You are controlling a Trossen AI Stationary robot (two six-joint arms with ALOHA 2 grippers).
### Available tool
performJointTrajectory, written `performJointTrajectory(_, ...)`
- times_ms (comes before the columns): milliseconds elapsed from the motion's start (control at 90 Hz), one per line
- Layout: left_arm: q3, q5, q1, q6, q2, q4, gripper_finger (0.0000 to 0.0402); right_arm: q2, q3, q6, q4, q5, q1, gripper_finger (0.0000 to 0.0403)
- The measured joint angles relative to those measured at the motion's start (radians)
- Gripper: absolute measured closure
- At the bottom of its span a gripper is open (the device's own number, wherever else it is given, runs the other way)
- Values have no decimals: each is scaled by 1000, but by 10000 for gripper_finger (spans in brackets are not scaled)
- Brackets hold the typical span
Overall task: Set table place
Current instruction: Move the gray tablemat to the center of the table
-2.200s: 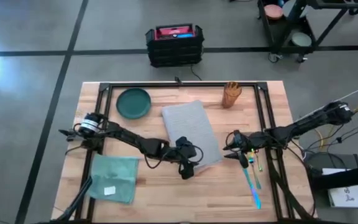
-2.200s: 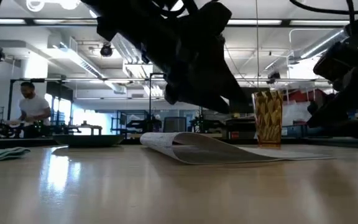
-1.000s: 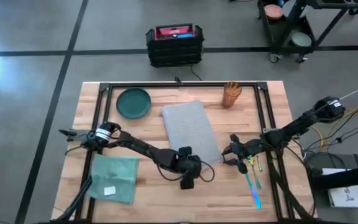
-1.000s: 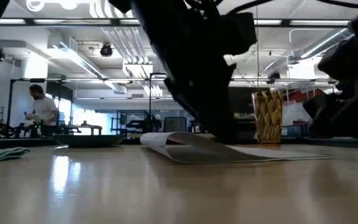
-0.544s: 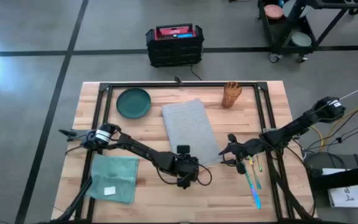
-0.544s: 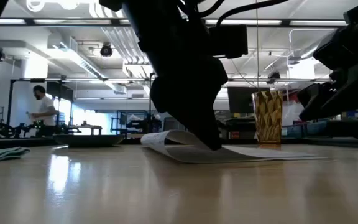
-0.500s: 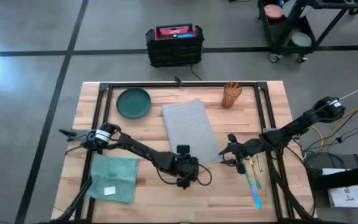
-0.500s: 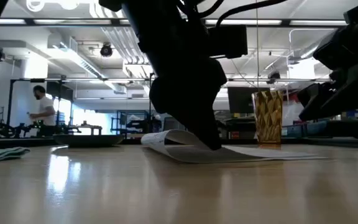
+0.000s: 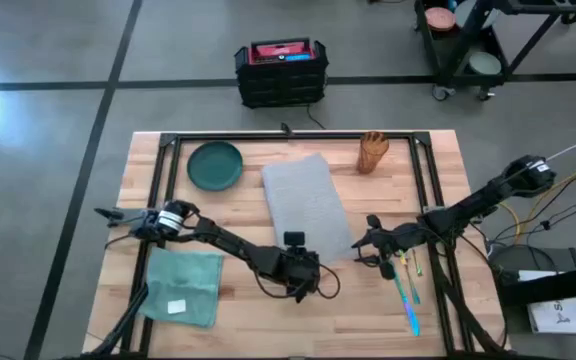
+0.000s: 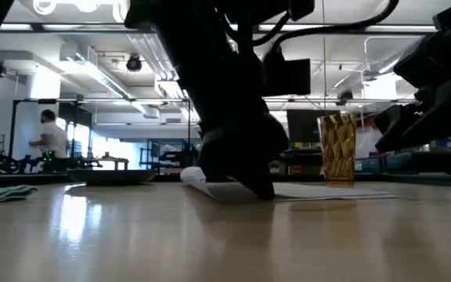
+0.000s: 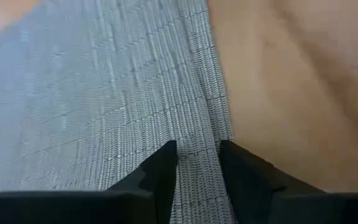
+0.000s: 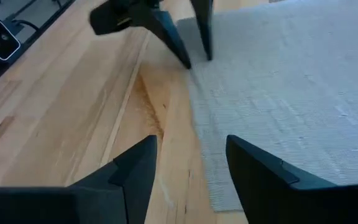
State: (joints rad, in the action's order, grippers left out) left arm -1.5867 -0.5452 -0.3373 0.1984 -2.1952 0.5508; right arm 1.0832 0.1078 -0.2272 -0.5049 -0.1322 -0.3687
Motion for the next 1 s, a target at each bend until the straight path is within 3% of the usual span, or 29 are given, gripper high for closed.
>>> performJointTrajectory(189, 0, -14, 0, 13, 0, 31, 393, 0, 0, 3, 1, 0, 0, 223)
performJointTrajectory(500, 0, -101, -3, 135, 0, 45, 401, 109, 16, 2, -6, -40, 0, 249)
performJointTrajectory(644, 0, -140, -16, 202, 4, 49, 401, 205, 79, 3, -10, -131, 0, 265)
performJointTrajectory(1000, -2, -206, -28, 312, 42, 62, 402, 463, 229, -21, 46, -170, 10, 341)
